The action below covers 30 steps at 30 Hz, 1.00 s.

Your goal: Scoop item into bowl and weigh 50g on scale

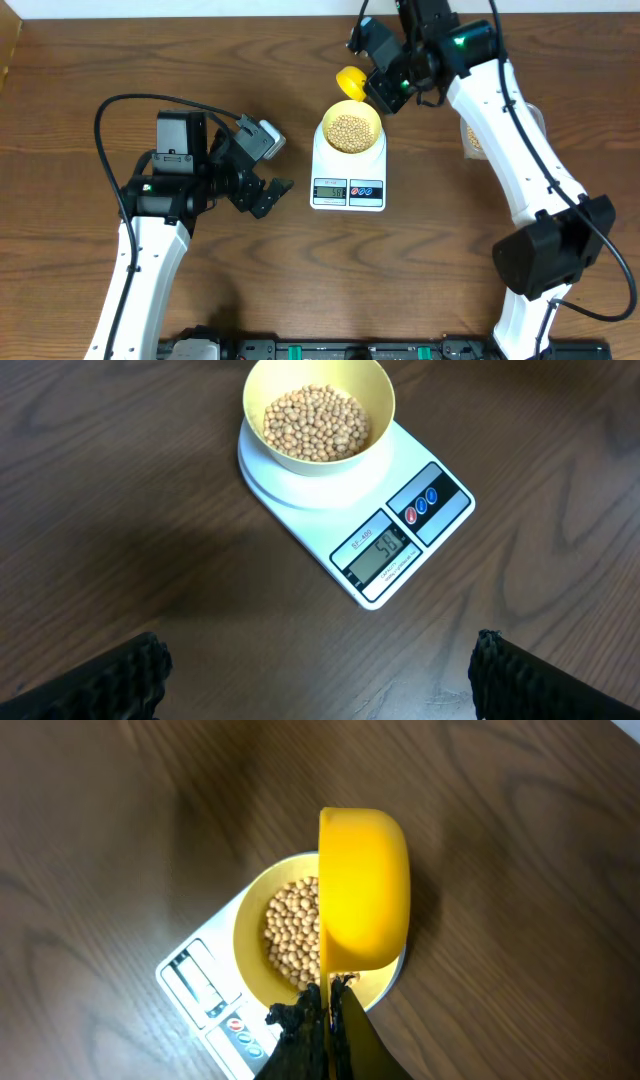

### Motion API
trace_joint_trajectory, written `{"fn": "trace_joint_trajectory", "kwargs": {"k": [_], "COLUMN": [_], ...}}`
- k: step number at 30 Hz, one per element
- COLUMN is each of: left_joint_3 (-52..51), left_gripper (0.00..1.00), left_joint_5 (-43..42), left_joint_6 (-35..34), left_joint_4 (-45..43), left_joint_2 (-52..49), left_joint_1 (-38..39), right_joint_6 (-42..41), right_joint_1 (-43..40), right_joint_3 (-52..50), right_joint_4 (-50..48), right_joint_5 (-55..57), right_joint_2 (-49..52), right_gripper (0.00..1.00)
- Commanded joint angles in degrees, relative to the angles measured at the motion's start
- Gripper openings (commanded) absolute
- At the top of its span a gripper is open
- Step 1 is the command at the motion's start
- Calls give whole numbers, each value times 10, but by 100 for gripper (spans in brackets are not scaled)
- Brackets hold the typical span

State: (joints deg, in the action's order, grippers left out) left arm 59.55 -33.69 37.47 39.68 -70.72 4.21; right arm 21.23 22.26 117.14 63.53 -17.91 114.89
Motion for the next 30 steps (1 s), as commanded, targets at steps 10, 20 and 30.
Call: {"fn": "trace_joint_trajectory", "kwargs": {"k": [10,20,30], "left_joint_3": [-6,-6,-6], "left_gripper": [98,97,97], "left_joint_5": [3,3,3], "left_joint_6": [0,0,0], "left_joint_4": [1,1,1], "left_joint_2": [-1,-1,-1], "left_joint_1": [-3,-3,-3], "right_joint_6": [16,16,16], "right_joint_1": [4,16,31], "right_joint_3": [-58,-83,-85], "right_joint_4": [-40,-48,-48], "right_joint_5": [41,41,41], "right_joint_2": [-2,2,30], "right_gripper": [1,1,1]}}
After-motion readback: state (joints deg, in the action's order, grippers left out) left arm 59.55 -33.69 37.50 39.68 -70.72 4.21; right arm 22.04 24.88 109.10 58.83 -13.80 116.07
